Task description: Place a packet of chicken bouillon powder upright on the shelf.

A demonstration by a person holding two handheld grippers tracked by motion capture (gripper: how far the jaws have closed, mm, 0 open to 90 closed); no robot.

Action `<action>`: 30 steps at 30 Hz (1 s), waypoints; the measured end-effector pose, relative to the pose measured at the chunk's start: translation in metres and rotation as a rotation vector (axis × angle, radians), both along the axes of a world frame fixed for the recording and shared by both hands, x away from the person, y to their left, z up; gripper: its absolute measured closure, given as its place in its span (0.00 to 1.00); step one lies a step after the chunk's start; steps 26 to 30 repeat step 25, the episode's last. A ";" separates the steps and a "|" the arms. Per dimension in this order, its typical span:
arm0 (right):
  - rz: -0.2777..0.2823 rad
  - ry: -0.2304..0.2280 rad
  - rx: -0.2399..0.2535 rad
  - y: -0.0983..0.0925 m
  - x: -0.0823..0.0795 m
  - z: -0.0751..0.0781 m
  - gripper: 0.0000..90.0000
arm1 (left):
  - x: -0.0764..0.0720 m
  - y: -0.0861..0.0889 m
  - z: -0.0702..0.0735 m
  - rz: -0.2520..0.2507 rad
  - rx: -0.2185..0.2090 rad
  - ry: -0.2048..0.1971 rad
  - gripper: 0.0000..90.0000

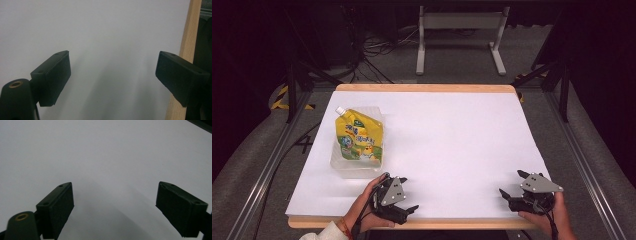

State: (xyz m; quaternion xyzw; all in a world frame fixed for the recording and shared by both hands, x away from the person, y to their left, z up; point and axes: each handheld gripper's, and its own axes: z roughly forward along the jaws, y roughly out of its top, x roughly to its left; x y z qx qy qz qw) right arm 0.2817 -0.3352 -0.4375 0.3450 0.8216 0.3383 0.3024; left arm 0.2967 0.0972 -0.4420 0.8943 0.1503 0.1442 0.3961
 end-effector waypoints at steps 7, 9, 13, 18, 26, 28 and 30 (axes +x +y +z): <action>0.001 -0.005 -0.001 0.003 -0.001 0.000 0.16 | -0.001 -0.002 0.000 -0.005 0.001 0.010 0.15; 0.002 -0.006 -0.002 0.004 -0.002 0.000 0.16 | -0.001 -0.003 0.000 -0.007 0.003 0.015 0.15; 0.003 -0.007 -0.007 0.006 -0.001 0.000 0.16 | 0.000 -0.003 -0.001 -0.010 0.004 0.015 0.15; 0.005 -0.011 -0.010 0.006 -0.002 0.000 0.15 | 0.000 -0.004 -0.001 -0.009 0.002 0.019 0.15; 0.000 -0.012 -0.001 0.007 -0.002 0.001 0.16 | 0.000 -0.006 -0.003 -0.014 0.010 0.024 0.15; 0.000 -0.012 -0.001 0.007 -0.002 0.001 0.16 | 0.000 -0.006 -0.003 -0.014 0.010 0.024 0.15; 0.000 -0.012 -0.001 0.007 -0.002 0.001 0.16 | 0.000 -0.006 -0.003 -0.014 0.010 0.024 0.15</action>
